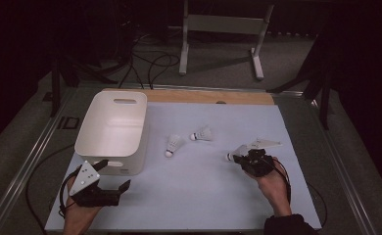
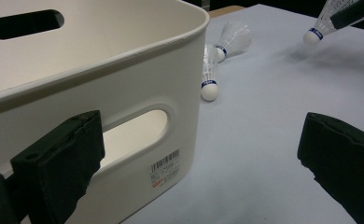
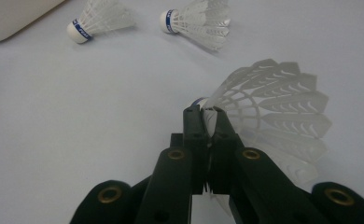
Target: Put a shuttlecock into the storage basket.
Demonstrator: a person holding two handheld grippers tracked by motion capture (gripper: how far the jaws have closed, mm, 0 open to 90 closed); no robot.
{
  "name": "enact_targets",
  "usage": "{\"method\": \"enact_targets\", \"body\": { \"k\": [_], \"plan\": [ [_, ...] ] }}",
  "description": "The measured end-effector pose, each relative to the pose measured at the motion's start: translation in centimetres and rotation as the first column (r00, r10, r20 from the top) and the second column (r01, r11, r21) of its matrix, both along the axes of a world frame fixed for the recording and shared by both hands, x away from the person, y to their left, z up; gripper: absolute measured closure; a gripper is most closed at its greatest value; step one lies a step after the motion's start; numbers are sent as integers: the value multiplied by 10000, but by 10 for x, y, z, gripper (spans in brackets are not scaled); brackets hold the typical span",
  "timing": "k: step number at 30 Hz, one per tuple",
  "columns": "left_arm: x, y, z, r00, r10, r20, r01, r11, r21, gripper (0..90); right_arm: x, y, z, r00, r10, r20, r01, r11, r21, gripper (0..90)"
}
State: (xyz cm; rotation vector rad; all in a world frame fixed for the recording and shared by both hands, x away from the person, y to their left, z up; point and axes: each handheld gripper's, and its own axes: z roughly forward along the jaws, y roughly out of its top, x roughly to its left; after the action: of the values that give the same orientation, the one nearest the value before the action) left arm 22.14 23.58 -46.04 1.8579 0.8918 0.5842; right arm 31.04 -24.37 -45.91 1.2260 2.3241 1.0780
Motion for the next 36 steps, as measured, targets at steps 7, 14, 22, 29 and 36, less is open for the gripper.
{"method": "enact_targets", "body": {
  "k": [7, 14, 22, 29, 36],
  "plan": [
    [0, 0, 0, 10000, -7, -7, 7, 10000, -3, 13, 2, 2, 2, 10000, -49, 9, 49, 9999, 92, 885],
    [0, 0, 0, 10000, -27, -9, 27, 10000, 25, 14, 6, 7, 3, 10000, -33, -28, 33, 9999, 109, 885],
    [0, -1, 0, 10000, -9, -8, 9, 10000, -6, 14, 8, 9, 3, 10000, -58, -49, 59, 9999, 156, 886],
    [0, -1, 0, 10000, -11, -13, 11, 10000, 5, 14, 9, 10, 4, 9998, -206, -72, 208, 9995, 229, 888],
    [0, 0, 0, 10000, -24, -8, 24, 10000, 10, 15, 10, 13, 13, 9998, -159, 147, 157, 9997, 162, 888]
  ]
}}
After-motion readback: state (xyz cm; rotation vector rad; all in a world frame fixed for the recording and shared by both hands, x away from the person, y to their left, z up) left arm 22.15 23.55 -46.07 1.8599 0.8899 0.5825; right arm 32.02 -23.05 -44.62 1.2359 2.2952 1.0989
